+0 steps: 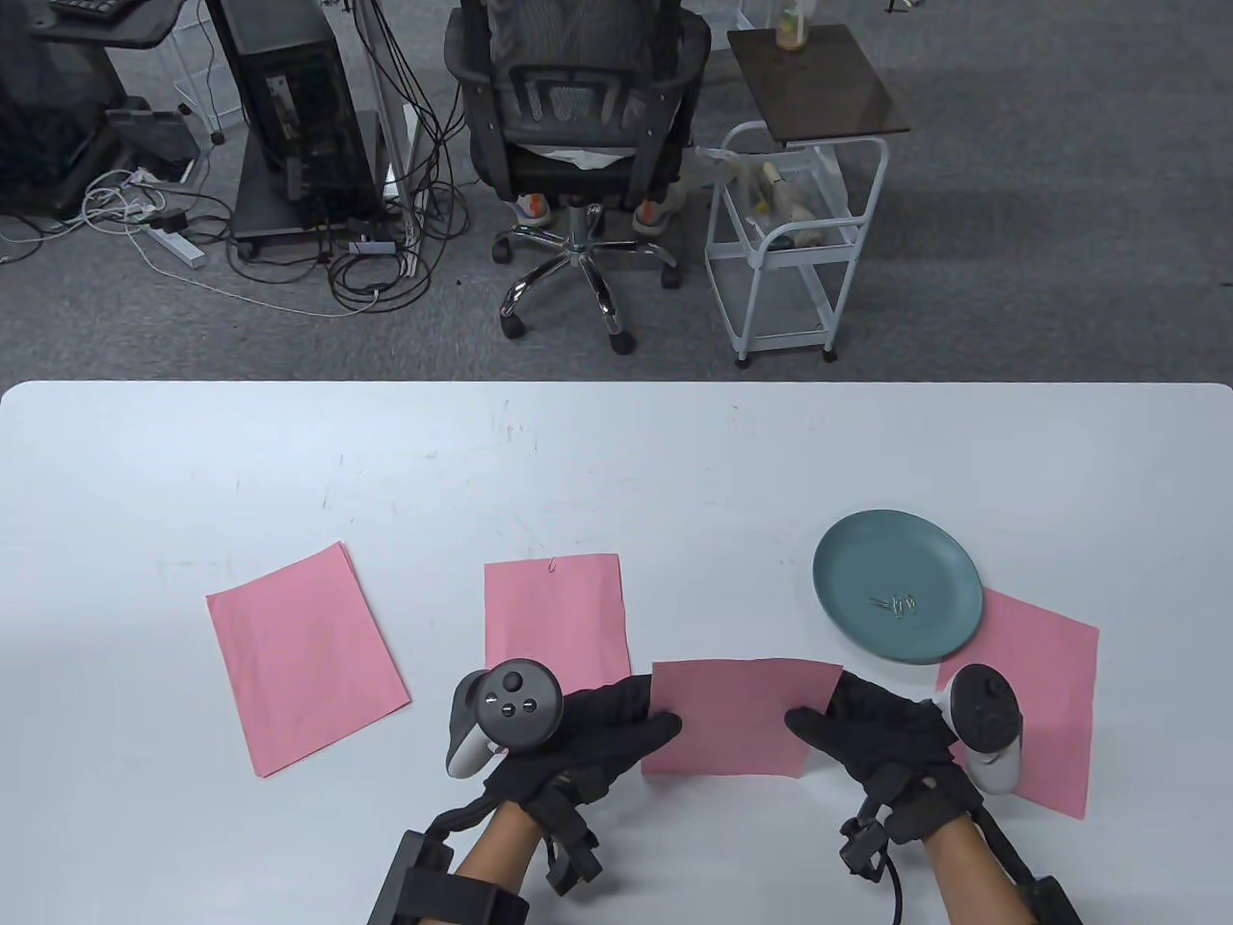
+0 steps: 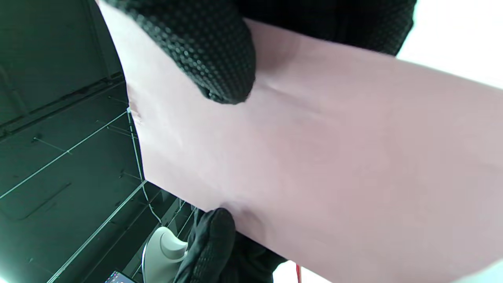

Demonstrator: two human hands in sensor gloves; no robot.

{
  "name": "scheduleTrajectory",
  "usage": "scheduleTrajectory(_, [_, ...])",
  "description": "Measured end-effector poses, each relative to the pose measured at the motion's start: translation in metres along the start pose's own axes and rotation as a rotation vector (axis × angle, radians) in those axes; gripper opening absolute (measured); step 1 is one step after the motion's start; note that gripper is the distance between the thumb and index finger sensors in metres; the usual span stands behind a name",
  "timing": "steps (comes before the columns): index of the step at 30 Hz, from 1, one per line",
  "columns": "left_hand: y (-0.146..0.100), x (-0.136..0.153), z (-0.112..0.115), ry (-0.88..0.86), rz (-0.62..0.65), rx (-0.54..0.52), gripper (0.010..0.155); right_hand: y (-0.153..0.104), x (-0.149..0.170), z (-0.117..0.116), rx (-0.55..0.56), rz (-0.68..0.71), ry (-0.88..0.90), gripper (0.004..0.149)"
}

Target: Pinch and push to attach paper clips

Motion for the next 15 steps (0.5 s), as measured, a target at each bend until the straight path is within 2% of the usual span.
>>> scheduleTrajectory(11, [0.002, 0.005, 0.002, -0.061, -0.003, -0.002, 0.043, 0.000, 0.000, 0.004, 0.023, -0.002, 0.021, 0.044])
scheduleTrajectory(15, [0.001, 0.008, -0.005, -0.097, -0.006, -0.027, 0.043, -0.004, -0.011, 0.023, 0.108, 0.047, 0.064, 0.046])
Point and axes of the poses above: the tracker on the back of each hand, its own x axis roughly to the little-finger side, its own y axis roughly from the wrist to the fingertips, z = x × y, the point moved 2 cm from there along y, roughly from the wrist to the fingertips, and after that the axes turned 5 degrees about -z, right-handed, at the moved point
